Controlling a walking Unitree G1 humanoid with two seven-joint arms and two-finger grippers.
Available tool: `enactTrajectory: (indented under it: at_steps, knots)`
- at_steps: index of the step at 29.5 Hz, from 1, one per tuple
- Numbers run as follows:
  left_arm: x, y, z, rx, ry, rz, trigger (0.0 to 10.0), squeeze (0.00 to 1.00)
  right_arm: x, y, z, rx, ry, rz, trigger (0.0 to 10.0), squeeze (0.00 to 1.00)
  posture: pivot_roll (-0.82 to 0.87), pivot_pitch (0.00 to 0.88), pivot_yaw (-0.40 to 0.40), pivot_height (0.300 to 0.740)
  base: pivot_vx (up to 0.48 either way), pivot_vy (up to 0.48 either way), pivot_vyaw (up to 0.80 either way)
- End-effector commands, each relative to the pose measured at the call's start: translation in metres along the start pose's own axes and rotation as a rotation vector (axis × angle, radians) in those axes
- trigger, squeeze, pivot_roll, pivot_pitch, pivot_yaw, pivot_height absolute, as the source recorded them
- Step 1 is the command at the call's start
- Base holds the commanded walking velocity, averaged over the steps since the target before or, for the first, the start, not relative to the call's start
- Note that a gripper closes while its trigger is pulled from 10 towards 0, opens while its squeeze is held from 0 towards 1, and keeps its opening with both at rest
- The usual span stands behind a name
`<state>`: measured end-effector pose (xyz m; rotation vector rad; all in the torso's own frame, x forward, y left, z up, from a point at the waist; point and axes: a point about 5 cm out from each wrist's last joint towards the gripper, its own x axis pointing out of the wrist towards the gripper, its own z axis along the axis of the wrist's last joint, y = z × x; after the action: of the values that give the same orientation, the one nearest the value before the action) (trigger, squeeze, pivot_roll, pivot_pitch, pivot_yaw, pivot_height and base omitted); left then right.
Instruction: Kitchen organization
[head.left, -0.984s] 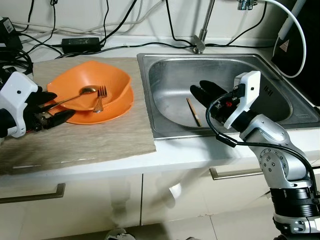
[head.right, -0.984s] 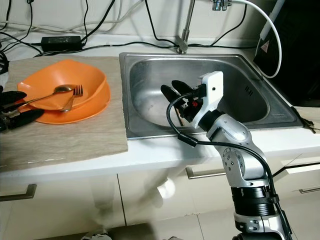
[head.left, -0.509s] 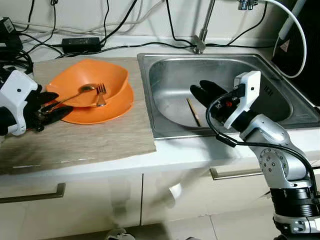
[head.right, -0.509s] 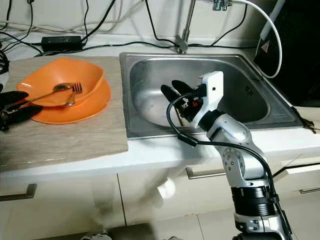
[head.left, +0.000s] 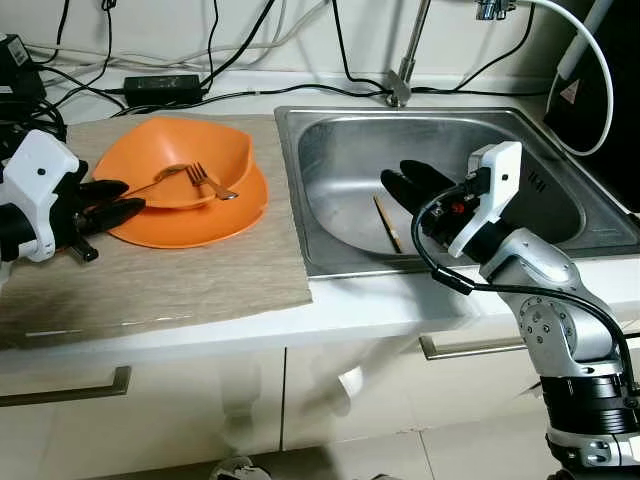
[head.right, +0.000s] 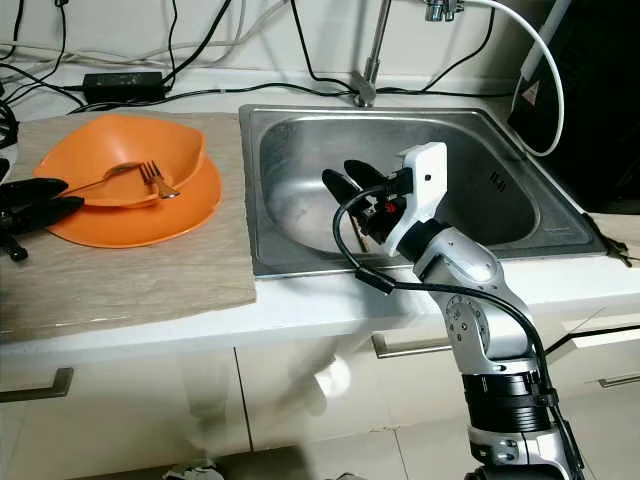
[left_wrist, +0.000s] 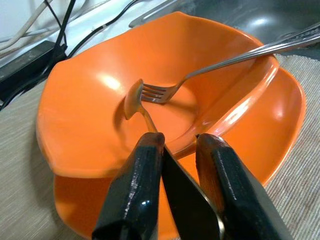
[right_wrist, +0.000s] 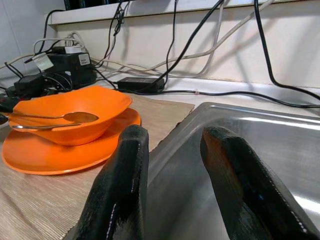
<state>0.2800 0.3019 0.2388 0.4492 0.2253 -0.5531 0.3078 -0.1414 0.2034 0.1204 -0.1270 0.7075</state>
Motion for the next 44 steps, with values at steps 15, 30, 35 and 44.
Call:
enactTrajectory:
  at_steps: [15, 30, 35, 44]
  knots:
    - [0.003, 0.016, 0.035, -0.070, -0.263, 0.114, 0.0, 0.00, 0.000, -0.004, 0.007, -0.016, -0.034, -0.027, 10.0, 0.00, 0.05, 0.019, -0.058, 0.740, 0.000, 0.000, 0.00]
    - [-0.006, 0.018, 0.040, -0.050, -0.213, 0.116, 10.0, 0.80, -0.001, -0.003, 0.009, -0.013, -0.043, -0.027, 10.0, 0.00, 0.05, 0.012, -0.052, 0.740, 0.000, 0.000, 0.00]
    - [-0.035, 0.011, 0.041, -0.170, -0.306, -0.030, 10.0, 1.00, -0.004, -0.003, 0.006, -0.005, -0.042, -0.035, 10.0, 0.00, 0.06, 0.023, -0.052, 0.740, 0.000, 0.000, 0.00]
    - [-0.037, -0.013, 0.011, -0.184, -0.279, -0.038, 10.0, 1.00, -0.001, 0.002, 0.000, 0.006, -0.033, -0.020, 10.0, 0.00, 0.07, 0.036, -0.071, 0.740, 0.000, 0.000, 0.00]
